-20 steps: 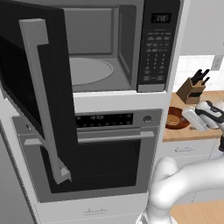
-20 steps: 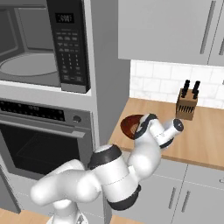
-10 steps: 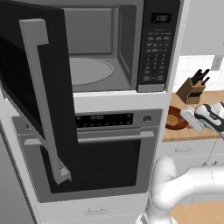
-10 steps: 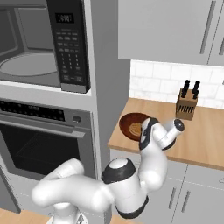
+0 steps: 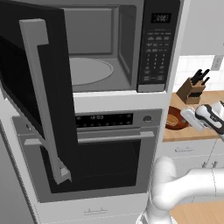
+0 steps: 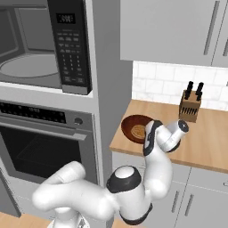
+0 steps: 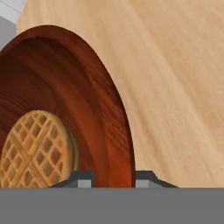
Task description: Open the microwave, place the bowl with waffle inside the microwave, then close the microwave door and turn it on.
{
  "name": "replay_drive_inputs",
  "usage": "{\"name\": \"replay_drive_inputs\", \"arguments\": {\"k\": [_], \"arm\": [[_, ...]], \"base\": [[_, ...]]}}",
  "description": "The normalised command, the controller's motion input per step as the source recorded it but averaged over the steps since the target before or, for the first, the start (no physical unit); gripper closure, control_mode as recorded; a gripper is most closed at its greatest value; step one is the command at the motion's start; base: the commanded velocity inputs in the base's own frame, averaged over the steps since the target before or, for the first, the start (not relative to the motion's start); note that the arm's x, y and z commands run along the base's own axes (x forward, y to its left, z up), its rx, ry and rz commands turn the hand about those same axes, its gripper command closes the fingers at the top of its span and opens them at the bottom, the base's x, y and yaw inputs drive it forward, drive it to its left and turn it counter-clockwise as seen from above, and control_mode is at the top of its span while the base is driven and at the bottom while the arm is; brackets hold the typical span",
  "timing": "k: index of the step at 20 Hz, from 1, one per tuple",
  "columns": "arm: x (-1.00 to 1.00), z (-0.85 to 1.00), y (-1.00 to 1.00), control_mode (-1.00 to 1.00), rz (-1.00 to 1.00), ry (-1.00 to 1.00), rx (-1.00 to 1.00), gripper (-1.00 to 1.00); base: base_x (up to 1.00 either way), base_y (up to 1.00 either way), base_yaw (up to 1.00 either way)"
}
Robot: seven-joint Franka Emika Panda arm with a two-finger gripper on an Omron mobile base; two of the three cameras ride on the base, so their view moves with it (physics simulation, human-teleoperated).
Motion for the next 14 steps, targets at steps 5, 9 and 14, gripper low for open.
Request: {"name": "replay_drive_inputs", "arguments": {"k": [5,9,14], "arm": [[-0.51,0.34,-0.04,-1.0,-0.05,-0.03,0.05,1.0],[-1.0,0.98,-0.08,-1.0,-0.05,-0.19,0.02,1.0],[-1.0,1.0,0.07,-1.0,0.0,-0.12,-0.06,1.0]], "base": [[0.0,0.0,0.0],[0.0,0.0,0.0],[0.0,0.0,0.0]]}}
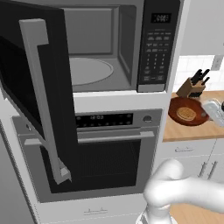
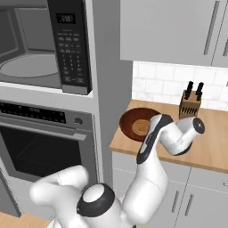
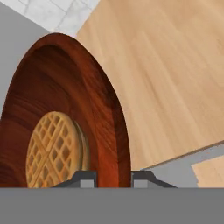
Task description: Open the microwave, place the bowl with waffle inside the microwave, then close the microwave door and turn it on.
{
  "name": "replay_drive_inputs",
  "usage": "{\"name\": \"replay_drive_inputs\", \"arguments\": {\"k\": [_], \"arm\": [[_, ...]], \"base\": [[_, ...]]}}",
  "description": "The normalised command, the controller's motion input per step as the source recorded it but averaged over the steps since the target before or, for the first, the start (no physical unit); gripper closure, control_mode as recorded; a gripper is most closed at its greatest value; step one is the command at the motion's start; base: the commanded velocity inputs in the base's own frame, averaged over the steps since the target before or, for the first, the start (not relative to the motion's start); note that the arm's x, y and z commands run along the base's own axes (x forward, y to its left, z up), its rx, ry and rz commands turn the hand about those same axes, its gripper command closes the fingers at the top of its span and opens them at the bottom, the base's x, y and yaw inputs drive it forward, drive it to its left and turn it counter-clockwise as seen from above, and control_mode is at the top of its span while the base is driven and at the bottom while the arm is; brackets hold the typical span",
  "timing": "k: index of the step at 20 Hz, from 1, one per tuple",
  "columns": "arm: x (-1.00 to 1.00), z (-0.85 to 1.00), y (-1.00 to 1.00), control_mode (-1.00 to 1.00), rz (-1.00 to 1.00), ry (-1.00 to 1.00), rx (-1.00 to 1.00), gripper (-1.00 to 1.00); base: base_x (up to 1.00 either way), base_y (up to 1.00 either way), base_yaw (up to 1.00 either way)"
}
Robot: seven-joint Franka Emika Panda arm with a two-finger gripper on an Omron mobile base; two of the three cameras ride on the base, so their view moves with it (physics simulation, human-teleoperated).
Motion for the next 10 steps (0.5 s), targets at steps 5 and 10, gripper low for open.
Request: {"name": "replay_drive_inputs", "arguments": {"k": [5,10], "arm": [[-1.0,0.92,0.29,-1.0,-0.02,0.01,-0.12,1.0],[-1.0,1.0,0.25,-1.0,-0.02,0.09,-0.01,1.0]], "base": [[0.0,0.0,0.0],[0.0,0.0,0.0]]}}
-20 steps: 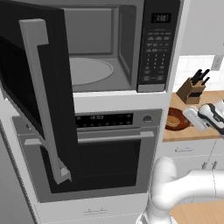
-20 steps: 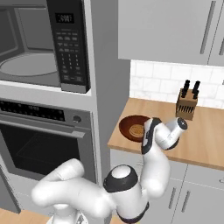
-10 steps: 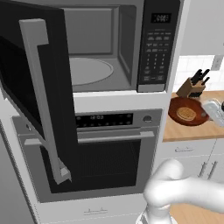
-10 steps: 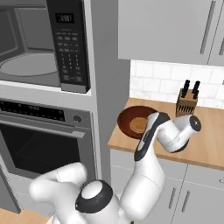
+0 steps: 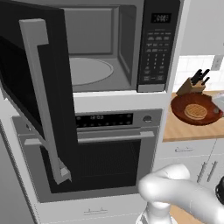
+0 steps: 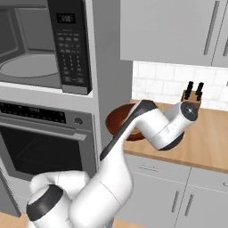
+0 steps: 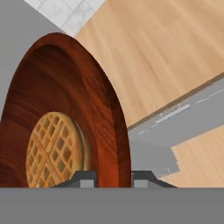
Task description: Open the microwave, place the bowl with waffle inside the microwave, then close the microwave door and turn it on.
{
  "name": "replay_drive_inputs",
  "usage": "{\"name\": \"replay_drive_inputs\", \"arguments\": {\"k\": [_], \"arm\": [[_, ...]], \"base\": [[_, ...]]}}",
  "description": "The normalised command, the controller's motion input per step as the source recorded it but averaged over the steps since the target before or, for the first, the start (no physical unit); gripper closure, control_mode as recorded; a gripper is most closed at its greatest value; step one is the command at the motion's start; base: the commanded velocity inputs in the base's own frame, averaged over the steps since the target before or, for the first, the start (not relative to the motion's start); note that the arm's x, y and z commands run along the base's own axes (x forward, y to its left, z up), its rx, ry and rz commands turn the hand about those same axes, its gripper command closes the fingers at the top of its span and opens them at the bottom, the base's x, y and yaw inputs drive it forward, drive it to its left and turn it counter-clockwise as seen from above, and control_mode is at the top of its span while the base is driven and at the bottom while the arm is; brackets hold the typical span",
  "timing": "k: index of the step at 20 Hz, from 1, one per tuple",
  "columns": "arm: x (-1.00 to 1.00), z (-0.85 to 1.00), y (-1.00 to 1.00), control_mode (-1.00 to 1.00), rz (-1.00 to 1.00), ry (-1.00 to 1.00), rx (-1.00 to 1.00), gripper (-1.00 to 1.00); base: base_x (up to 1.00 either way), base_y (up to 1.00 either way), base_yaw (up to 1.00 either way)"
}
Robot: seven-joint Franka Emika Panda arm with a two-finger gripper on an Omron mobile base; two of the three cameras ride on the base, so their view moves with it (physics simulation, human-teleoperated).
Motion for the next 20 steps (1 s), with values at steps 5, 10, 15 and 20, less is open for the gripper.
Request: {"name": "replay_drive_inputs", "arguments": {"k": [5,10,15,20], "arm": [[-1.0,0.86,0.33,-1.0,-0.08,0.08,0.0,1.0],[-1.0,0.69,0.59,-1.0,-0.12,0.08,-0.01,1.0],[-0.98,0.58,0.89,-1.0,-0.07,0.03,-0.02,1.0],[-0.63,0.38,1.0,-1.0,0.0,-0.03,-0.04,1.0]], "base": [[0.0,0.0,0.0],[0.0,0.0,0.0],[0.0,0.0,0.0],[0.0,0.0,0.0]]}}
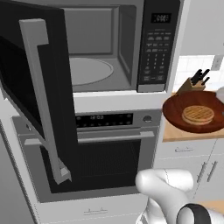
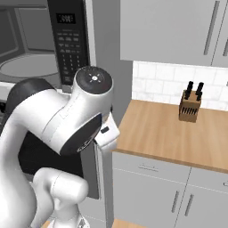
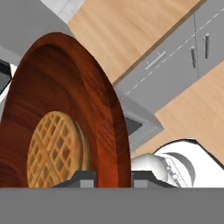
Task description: Open the microwave, place the bowl with waffle inside the microwave, then close the microwave door and turn it on.
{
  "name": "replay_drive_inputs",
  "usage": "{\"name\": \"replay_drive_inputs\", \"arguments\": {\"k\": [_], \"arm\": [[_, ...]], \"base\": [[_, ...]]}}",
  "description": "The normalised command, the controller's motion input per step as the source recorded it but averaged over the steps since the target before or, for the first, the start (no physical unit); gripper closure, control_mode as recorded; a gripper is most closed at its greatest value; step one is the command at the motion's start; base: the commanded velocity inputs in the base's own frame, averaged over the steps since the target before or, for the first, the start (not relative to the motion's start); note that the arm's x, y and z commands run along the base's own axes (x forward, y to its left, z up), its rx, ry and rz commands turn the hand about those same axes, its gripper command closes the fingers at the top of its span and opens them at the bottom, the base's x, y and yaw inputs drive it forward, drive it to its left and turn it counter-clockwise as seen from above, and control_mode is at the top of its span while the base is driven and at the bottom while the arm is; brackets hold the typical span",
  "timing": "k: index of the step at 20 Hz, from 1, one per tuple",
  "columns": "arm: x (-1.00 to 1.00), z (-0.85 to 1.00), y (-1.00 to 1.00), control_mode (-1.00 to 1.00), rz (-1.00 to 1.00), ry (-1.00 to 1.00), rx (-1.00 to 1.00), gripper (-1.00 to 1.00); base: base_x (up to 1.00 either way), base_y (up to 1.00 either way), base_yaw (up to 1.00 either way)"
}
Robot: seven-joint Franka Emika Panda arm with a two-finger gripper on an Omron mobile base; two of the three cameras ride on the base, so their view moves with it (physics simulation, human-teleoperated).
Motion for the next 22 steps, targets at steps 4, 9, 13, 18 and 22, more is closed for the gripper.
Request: {"name": "replay_drive_inputs", "arguments": {"k": [4,9,13,18,22], "arm": [[-0.25,0.26,1.0,-1.0,0.0,-0.14,-0.01,1.0],[-0.01,0.05,1.0,-1.0,0.0,-0.13,-0.04,1.0],[0.09,0.0,1.0,-1.0,0.0,-0.06,-0.06,1.0],[0.23,0.01,1.0,-1.0,0.0,-0.16,-0.01,1.0],[0.17,0.17,0.95,-1.0,0.0,-0.25,0.1,1.0]], "base": [[0.0,0.0,0.0],[0.0,0.0,0.0],[0.0,0.0,0.0],[0.0,0.0,0.0],[0.0,0.0,0.0]]}}
